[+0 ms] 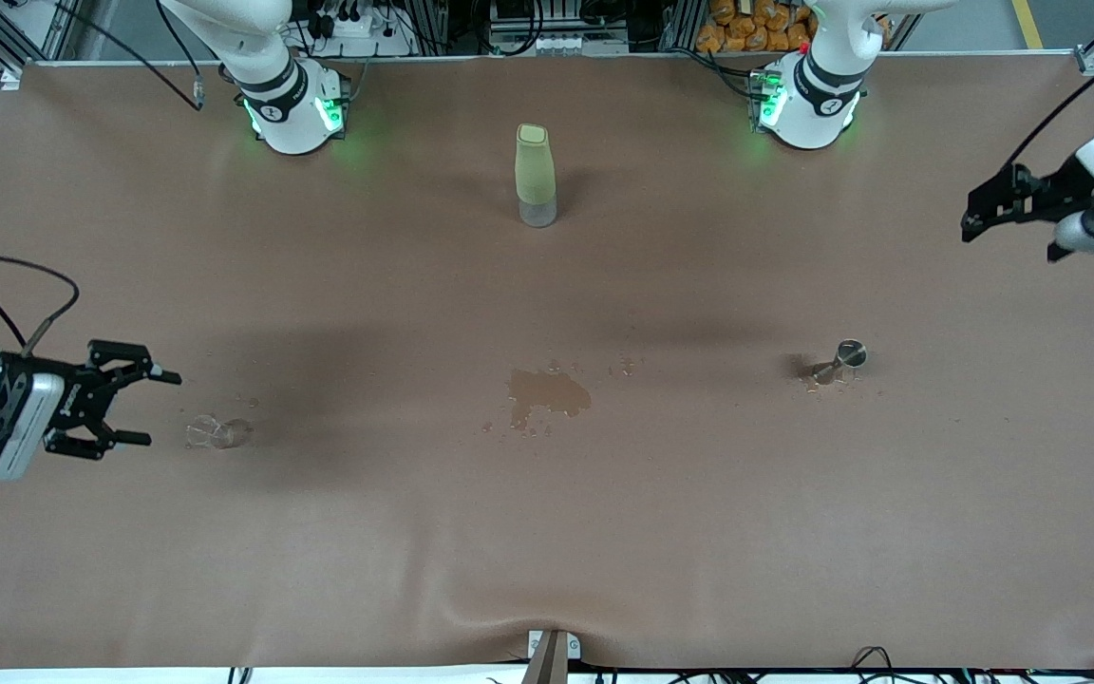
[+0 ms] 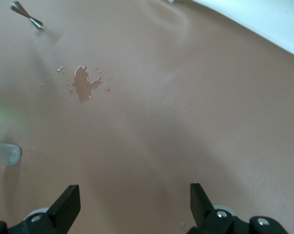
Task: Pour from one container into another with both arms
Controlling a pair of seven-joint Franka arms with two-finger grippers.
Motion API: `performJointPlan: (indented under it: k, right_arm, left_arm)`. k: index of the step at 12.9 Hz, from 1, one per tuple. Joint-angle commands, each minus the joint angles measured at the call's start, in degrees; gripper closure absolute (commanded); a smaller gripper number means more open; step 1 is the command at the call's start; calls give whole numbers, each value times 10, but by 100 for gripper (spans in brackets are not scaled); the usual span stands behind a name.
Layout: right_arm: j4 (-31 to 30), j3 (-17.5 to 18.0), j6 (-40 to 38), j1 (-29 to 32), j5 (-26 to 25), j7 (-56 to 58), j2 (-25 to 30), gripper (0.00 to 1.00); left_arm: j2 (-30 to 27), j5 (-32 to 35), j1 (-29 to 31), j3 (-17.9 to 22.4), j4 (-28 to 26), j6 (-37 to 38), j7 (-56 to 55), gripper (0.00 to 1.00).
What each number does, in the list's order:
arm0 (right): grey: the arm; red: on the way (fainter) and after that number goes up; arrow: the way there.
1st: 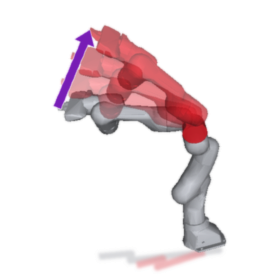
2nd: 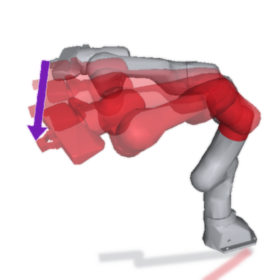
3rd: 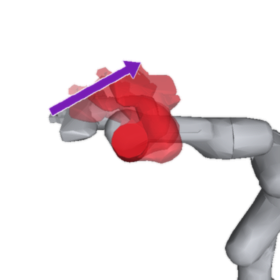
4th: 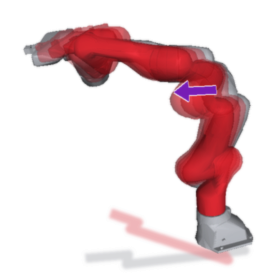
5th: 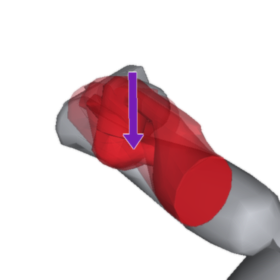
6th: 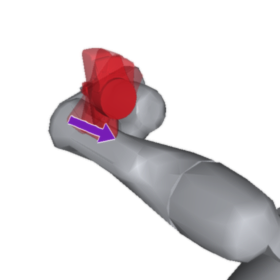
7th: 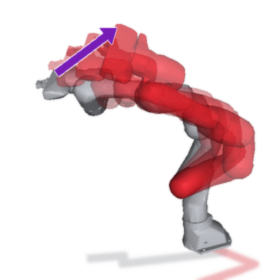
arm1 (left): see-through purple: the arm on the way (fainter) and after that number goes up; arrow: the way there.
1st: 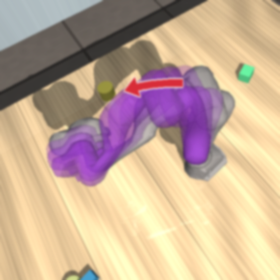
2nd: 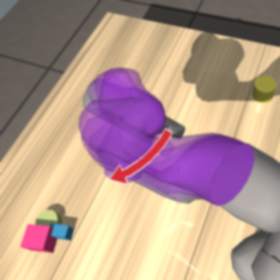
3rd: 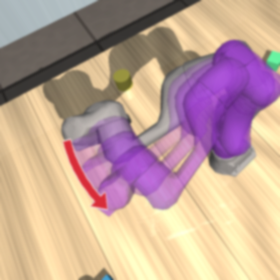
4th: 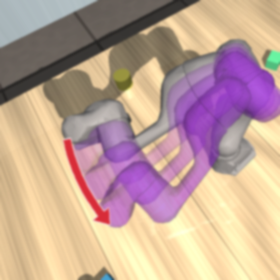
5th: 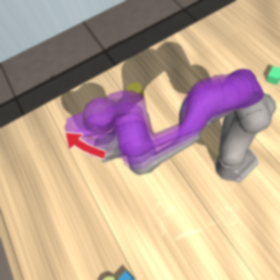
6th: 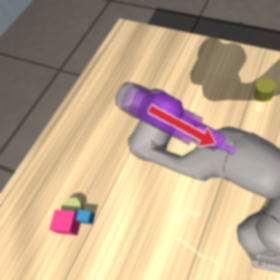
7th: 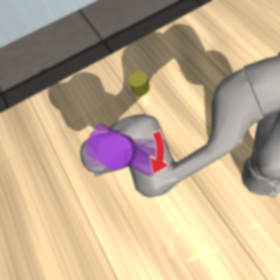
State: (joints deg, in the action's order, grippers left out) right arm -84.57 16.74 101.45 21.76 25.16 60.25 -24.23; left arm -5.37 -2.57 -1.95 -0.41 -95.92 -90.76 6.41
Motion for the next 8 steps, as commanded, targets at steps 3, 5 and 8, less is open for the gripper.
performJointPlan:
  k: [3,5,8]
  right_arm:
    - [-74,-91,-31,-77,-84,-95,133,0]
    - [-74,-132,-76,-111,-113,-148,155,0]
    - [-69,-189,-114,-171,-152,-242,196,0]
  left_arm:
    - [-51,78,-34,-6,-37,7,-95,0]
    - [-59,79,-33,-10,-38,10,-93,0]
    - [-54,65,-37,-8,-28,11,-100,0]
